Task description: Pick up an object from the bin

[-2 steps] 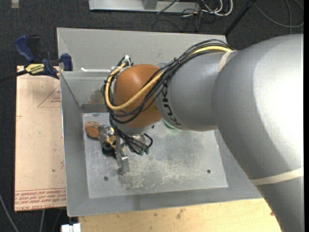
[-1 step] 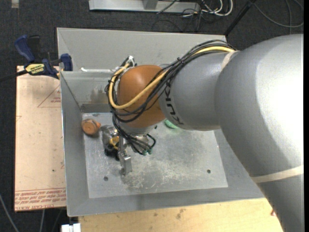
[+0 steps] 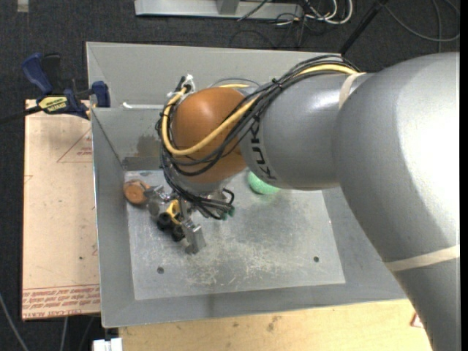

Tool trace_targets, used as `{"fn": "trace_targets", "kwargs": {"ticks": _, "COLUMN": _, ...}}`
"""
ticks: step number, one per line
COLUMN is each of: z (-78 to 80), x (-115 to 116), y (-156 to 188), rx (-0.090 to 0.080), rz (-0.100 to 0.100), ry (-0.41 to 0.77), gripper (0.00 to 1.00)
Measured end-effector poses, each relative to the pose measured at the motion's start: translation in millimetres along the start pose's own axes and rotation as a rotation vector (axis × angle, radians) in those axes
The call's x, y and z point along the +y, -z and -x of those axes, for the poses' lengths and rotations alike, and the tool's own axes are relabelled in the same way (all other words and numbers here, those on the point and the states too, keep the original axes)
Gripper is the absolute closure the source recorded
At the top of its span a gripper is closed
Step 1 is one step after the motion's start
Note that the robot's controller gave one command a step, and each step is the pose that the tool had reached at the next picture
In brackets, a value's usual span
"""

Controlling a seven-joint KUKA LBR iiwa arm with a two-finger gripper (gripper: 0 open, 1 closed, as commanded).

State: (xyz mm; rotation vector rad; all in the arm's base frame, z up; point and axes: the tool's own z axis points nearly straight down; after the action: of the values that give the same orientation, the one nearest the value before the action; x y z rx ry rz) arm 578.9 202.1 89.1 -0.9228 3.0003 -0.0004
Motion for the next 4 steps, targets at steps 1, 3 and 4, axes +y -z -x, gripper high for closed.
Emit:
{"fn": "trace_targets", "kwargs": {"ticks": 1, "z": -29.9, "x": -52, "y": 21, "rx": 0.002, "rz": 0.001, "ry": -0.351, "gripper": 1.00}}
{"fn": "trace_targets", "kwargs": {"ticks": 3, "z": -25.6, "x": -21, "y": 101, "rx": -0.005, "rz": 0.002, "ry": -0.681, "gripper": 0.00}}
{"fn": "trace_targets", "kwargs": {"ticks": 4, "z": -26.6, "x": -22, "y": 99, "rx": -0.001, "rz": 0.001, "ry": -0.682, "gripper": 0.00}}
